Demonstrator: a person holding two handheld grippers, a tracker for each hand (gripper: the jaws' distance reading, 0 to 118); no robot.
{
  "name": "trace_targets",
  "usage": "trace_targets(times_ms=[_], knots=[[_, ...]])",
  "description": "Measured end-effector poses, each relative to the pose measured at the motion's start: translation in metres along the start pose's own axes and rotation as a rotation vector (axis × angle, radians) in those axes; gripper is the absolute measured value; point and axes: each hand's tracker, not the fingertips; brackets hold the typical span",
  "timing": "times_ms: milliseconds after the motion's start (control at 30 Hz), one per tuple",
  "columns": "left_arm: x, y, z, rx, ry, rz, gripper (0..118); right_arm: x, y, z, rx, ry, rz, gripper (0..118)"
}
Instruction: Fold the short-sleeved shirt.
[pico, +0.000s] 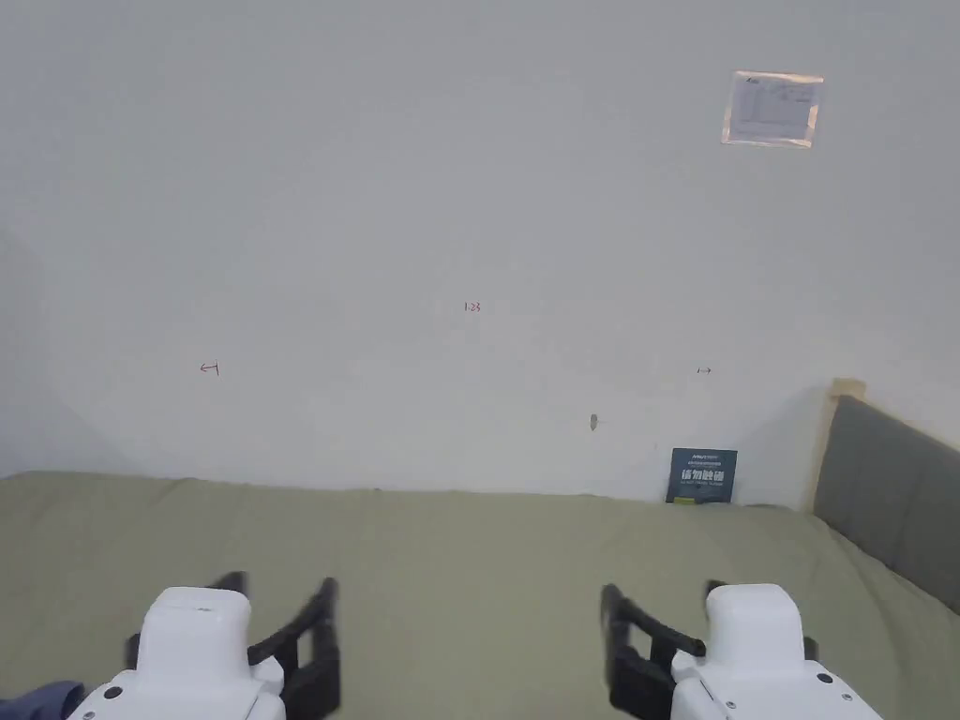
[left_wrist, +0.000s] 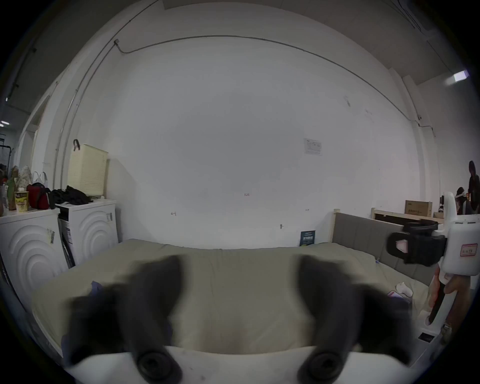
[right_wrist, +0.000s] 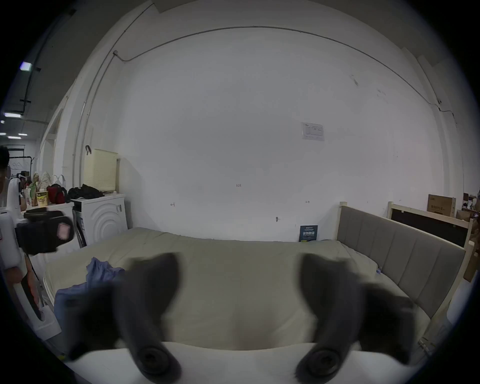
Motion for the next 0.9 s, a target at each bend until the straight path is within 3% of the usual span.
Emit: trace_targets(times_ms=[33,67,100,167,233,533,667,800,900], knots=[[0.003,0.001,-0.002,-0.002,0.027,-0.014,0,-0.002,0.001,0.0,0.003,-0.011,0.011,0],[0.006,0.0,0.0,0.047,0.135,-0.017,0,-0.005,0.001,-0.001,-0.015,-0.113,0.055,0],[0.006,-0.002,-0.003,0.03,0.07,-0.027,0,-0.007,0.0,-0.001,0.024,-0.118,0.068,0],[0.006,-0.003,-0.006,0.003,0.018,0.006,0,-0.003,0.002,-0.002,-0.003,-0.028,0.029,0],[0.01,-0.004,-0.005,0.009,0.038,-0.015,0,-0.003,0.001,-0.001,0.005,-0.074,0.053,0],[-0.003,-0.001,0.005,0.015,0.095,-0.023,0,-0.007,0.003,0.0,0.007,-0.06,0.032,0],[-0.039,0.005,0.031,0.012,0.182,-0.034,0,-0.044,0.003,-0.011,0.002,0.039,0.03,0],[-0.083,0.01,0.066,0.016,0.331,-0.043,0,-0.101,-0.003,-0.019,-0.019,0.223,0.004,0],[-0.108,0.01,0.083,0.0,0.407,-0.066,0,-0.133,-0.011,-0.021,-0.009,0.272,0.02,0]])
